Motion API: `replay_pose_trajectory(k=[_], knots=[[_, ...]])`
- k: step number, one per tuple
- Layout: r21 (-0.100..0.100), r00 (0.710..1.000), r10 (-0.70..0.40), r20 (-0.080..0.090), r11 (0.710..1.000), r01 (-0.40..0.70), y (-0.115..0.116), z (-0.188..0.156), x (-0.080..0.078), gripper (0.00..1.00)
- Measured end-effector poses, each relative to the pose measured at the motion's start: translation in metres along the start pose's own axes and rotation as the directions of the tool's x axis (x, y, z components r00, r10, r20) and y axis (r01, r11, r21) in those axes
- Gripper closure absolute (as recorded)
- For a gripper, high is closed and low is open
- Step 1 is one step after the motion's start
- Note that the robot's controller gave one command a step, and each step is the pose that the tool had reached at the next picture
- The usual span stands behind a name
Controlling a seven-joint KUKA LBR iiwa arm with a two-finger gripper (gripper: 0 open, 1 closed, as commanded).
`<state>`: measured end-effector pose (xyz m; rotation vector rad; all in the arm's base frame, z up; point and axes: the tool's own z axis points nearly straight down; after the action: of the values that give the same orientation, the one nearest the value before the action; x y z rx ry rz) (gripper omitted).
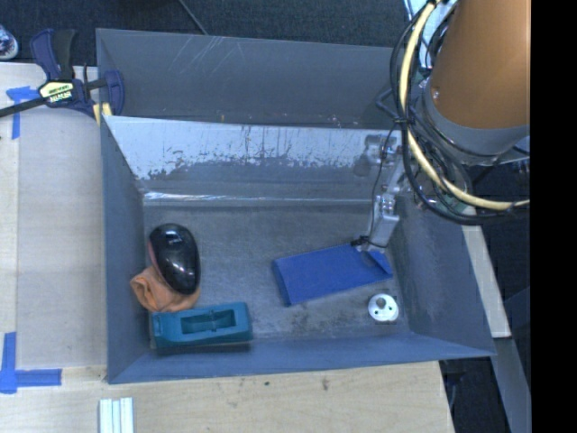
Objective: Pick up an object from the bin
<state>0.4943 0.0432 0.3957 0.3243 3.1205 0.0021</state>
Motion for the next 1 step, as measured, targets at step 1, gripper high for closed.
replay_pose_trajectory(k=[1], knots=[[0.002,0.988,-0.153,-0.003,0.988,0.153,-0.0117,-0.0241,0.0012,0.00]])
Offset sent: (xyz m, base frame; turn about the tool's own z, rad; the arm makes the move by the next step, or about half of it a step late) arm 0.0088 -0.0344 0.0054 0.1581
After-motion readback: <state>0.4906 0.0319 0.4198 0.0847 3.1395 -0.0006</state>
